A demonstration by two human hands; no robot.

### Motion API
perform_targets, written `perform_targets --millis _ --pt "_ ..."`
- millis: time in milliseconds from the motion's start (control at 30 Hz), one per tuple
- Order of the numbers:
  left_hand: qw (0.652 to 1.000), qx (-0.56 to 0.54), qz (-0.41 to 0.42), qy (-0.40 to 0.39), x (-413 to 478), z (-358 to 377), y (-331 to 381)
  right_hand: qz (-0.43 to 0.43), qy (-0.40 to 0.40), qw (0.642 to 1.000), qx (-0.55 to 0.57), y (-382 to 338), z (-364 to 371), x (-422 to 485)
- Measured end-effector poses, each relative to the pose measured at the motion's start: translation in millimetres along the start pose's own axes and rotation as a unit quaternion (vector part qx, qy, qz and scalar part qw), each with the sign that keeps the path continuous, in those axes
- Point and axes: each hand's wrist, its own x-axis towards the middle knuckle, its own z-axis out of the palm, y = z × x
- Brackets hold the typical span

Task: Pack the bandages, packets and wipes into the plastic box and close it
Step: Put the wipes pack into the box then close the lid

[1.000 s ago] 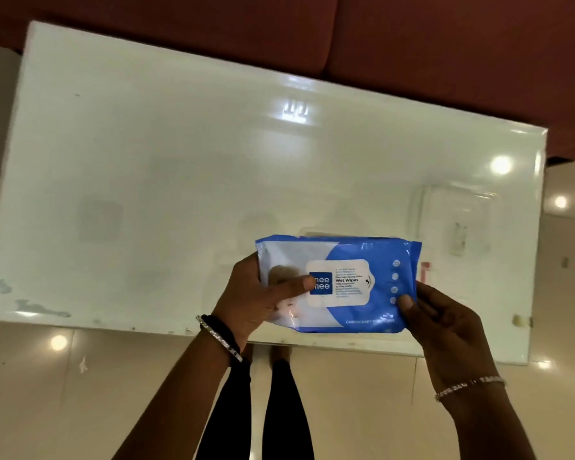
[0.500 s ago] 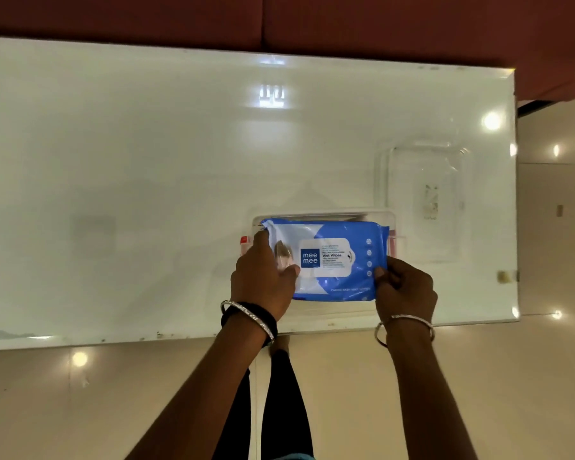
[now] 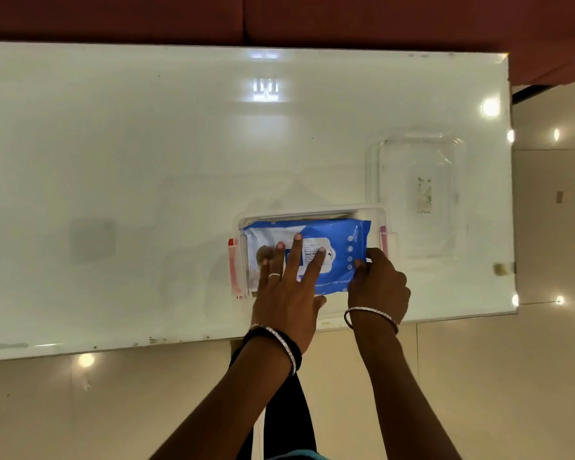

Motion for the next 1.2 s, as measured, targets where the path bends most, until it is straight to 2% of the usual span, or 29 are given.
perform_targets --millis 100,200,267,367,433,500,600,700,800,867,1000,1133,1200 --pt "1.000 0.015 -0.003 0.012 13.5 12.5 -4.4 -0.042 -0.015 0.998 -0.047 -2.4 -2.2 -1.3" --pt "0.999 0.018 -0.007 0.041 15.6 20.0 -6.1 -0.041 -0.048 0.995 -0.080 -7.6 -14.1 1.4" --pt "0.999 0.023 0.002 0.048 14.2 19.0 -6.9 -0.033 -0.043 0.995 -0.081 -8.9 -32.3 5.0" --pt "0.999 0.004 0.012 0.051 8.6 7.9 -6.4 -0.061 0.062 0.996 -0.036 -4.3 -63.4 11.7" --pt "0.996 -0.043 -0.008 0.081 3.6 -6.7 -3.0 -0.069 0.122 0.990 0.022 5.5 -75.1 26.1" --pt "0.983 -0.091 -0.010 0.161 1.7 -21.1 -0.7 -0.044 0.121 0.989 0.066 24.2 -72.4 48.3" --pt "0.952 -0.099 0.032 0.289 11.9 -42.0 2.3 0.055 0.103 0.989 0.096 53.6 -54.9 81.9" --pt "0.939 -0.117 0.065 0.316 39.4 -69.6 11.9 0.135 0.077 0.982 0.106 75.3 -38.2 99.4" --pt "0.948 -0.130 0.082 0.280 80.2 -90.7 26.1 0.163 0.065 0.976 0.130 86.4 -28.1 109.2" --pt "0.964 -0.131 0.081 0.216 112.3 -97.6 35.7 0.162 0.074 0.975 0.132 88.8 -23.6 113.1" --pt "0.990 -0.039 0.103 0.084 172.2 -100.9 53.6 0.178 0.083 0.962 0.187 92.2 -18.5 120.2" --pt "0.990 -0.008 0.134 -0.039 216.7 -103.4 68.8 0.211 0.078 0.939 0.260 96.7 -20.6 130.9" --pt "0.989 0.005 0.132 -0.068 232.5 -102.3 75.2 0.241 0.056 0.915 0.317 101.4 -20.6 136.9"
